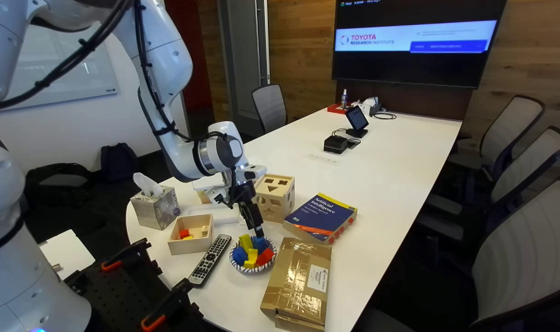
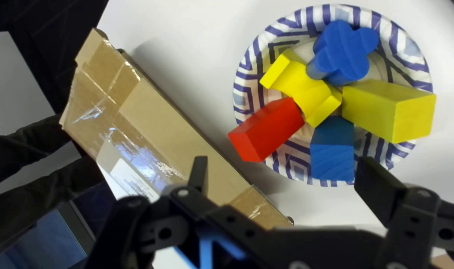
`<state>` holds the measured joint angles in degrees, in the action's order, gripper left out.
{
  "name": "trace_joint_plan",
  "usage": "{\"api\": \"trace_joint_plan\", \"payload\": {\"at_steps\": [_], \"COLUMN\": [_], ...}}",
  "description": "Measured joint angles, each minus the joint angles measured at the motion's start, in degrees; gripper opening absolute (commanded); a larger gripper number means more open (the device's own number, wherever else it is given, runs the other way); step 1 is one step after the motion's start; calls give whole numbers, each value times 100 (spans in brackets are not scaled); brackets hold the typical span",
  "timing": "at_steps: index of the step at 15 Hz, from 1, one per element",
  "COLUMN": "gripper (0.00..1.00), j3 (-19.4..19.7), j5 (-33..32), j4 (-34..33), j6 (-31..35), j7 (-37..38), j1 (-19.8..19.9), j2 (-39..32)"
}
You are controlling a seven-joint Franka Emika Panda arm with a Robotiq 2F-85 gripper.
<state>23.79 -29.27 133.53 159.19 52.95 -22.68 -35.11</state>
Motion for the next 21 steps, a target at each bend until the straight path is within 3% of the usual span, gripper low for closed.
{"api": "trace_joint_plan", "payload": {"at_steps": [21], "gripper": [100], "j3": [-11], "j5": [66], "j4": [-66], "j6": [-2], "j7": [-16], "j1": [-14], "j2": [-399]}}
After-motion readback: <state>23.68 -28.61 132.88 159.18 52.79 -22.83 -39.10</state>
